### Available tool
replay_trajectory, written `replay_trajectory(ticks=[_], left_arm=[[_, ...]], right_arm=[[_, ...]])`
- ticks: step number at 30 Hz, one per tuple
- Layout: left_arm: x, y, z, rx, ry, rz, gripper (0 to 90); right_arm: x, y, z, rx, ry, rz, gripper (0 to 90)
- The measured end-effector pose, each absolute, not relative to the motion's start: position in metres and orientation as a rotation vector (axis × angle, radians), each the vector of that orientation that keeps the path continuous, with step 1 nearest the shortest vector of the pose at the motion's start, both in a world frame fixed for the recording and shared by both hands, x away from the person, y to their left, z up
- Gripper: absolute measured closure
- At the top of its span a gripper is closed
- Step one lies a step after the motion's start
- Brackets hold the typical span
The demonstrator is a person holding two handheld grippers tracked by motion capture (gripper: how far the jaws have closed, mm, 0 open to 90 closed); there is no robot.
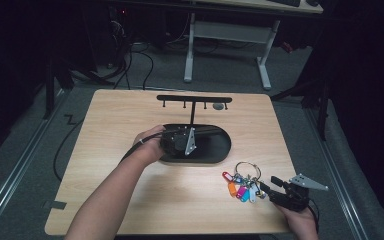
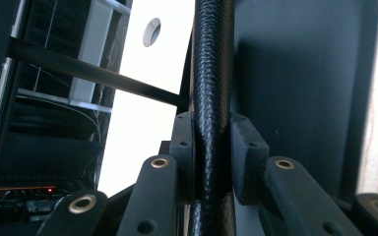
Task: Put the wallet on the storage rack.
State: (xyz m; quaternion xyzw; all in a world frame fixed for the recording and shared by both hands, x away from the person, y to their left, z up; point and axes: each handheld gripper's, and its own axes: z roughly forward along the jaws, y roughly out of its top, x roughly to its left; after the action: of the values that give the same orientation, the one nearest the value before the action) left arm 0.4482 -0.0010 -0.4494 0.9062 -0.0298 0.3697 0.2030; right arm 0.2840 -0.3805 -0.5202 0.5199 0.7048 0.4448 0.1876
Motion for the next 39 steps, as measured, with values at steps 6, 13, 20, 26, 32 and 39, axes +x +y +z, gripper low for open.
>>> replay_trajectory(ticks=[6, 13, 20, 26, 32, 39], left_arm=[[0.452, -0.002, -0.459, 2.543, -0.113, 1.041, 74.9], [0.454, -0.001, -0.464, 2.548, -0.129, 1.047, 74.6], [0.455, 0.004, -0.479, 2.604, -0.152, 1.057, 73.3], [0.455, 0.007, -0.482, 2.641, -0.109, 1.022, 70.3], [0.456, 0.012, -0.489, 2.682, -0.021, 0.954, 64.9], [0.454, 0.016, -0.491, 2.693, 0.075, 0.887, 59.7]], right_arm=[[0.284, -0.379, -0.521, 1.459, 1.999, 1.247, 38.5], [0.283, -0.379, -0.522, 1.469, 2.005, 1.244, 38.5], [0.284, -0.378, -0.522, 1.463, 2.009, 1.241, 38.5], [0.284, -0.378, -0.523, 1.462, 2.020, 1.238, 38.6], [0.284, -0.376, -0.523, 1.460, 2.024, 1.231, 38.5], [0.285, -0.376, -0.523, 1.456, 2.024, 1.228, 38.5]])
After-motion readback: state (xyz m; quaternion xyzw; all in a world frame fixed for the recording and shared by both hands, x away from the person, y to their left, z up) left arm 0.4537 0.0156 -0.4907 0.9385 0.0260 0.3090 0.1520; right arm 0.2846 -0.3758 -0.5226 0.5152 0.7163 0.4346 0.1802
